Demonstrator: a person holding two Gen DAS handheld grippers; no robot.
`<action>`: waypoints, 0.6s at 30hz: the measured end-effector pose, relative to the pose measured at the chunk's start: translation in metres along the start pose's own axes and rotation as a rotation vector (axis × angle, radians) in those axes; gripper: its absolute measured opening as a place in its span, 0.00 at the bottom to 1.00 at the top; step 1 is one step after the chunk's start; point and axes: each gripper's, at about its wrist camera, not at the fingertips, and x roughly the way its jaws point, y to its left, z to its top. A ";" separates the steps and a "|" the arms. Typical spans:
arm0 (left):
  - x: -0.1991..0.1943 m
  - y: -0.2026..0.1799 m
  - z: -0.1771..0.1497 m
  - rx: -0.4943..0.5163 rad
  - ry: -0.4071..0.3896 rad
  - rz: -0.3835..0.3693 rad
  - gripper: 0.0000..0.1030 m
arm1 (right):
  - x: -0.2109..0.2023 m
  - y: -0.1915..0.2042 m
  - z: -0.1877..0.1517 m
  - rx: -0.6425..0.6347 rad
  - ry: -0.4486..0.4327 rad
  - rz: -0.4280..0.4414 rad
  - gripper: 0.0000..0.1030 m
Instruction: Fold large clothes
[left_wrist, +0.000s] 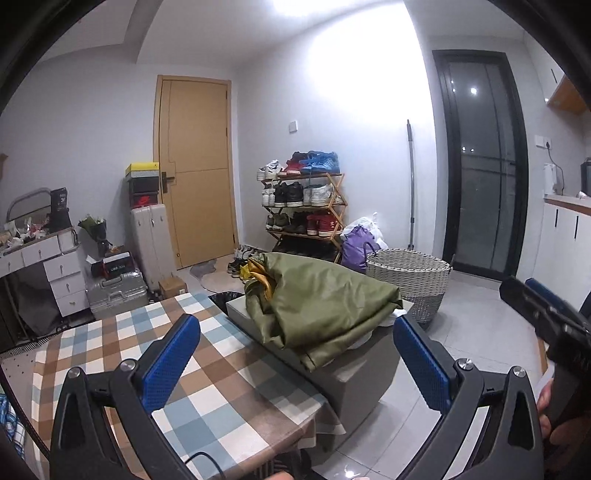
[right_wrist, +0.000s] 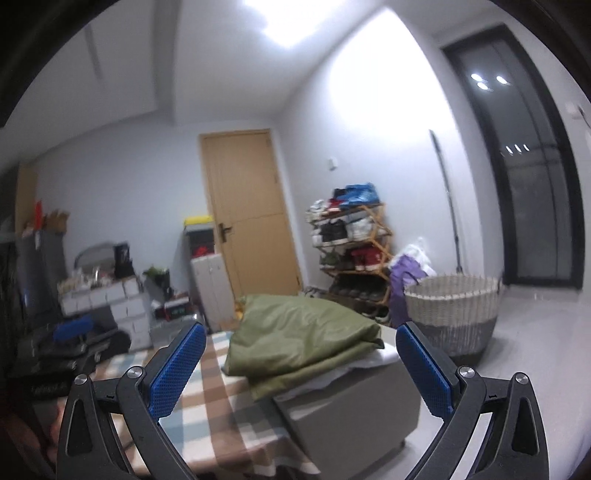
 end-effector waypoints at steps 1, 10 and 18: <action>-0.001 -0.001 -0.001 0.000 0.000 -0.004 0.99 | 0.000 -0.003 0.001 0.023 0.004 0.011 1.00; -0.007 -0.011 -0.003 0.033 0.002 -0.039 0.99 | -0.004 0.005 0.003 0.002 0.008 0.012 1.00; -0.009 -0.010 -0.001 0.009 0.001 -0.068 0.99 | -0.011 0.027 0.000 -0.114 -0.020 0.011 1.00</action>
